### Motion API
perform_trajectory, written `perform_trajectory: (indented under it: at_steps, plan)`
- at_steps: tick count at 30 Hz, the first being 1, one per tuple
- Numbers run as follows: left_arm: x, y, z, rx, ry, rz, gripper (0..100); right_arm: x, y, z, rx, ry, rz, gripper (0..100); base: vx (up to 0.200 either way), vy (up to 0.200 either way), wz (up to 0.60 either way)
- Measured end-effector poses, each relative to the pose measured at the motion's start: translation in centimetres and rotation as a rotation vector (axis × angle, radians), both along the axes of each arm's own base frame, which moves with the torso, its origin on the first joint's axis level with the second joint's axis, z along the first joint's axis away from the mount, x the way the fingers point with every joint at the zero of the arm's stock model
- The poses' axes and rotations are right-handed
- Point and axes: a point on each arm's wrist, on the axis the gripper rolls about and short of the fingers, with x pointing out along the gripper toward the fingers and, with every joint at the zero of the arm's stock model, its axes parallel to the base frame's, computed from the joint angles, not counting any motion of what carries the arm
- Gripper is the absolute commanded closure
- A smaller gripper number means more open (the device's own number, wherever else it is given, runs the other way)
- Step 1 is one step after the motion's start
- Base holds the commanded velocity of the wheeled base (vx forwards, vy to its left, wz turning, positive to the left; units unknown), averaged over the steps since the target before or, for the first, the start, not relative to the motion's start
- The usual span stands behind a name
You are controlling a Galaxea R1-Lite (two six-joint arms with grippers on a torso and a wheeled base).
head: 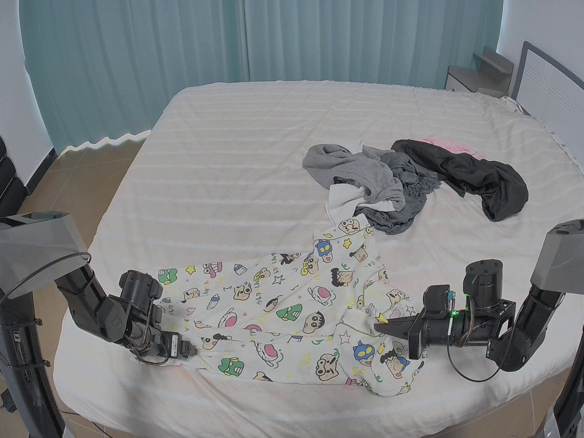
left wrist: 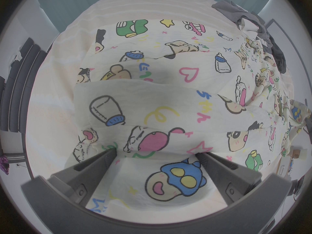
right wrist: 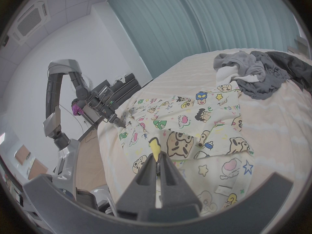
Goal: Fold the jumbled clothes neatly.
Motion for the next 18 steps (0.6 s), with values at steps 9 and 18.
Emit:
perform_trajectory:
  at_steps: [9, 18]
  plan:
    - [-0.2, 0.0, -0.2, -0.001, 0.011, 0.001, 0, -1.9, 1.4, -0.5, -0.053, -0.016, 0.106, 100, 0.0, 0.0, 0.0]
    - [-0.3, -0.2, -0.3, 0.0, 0.018, -0.004, 0, -4.3, 1.2, -1.8, -0.103, 0.066, 0.148, 100, 0.0, 0.0, 0.0]
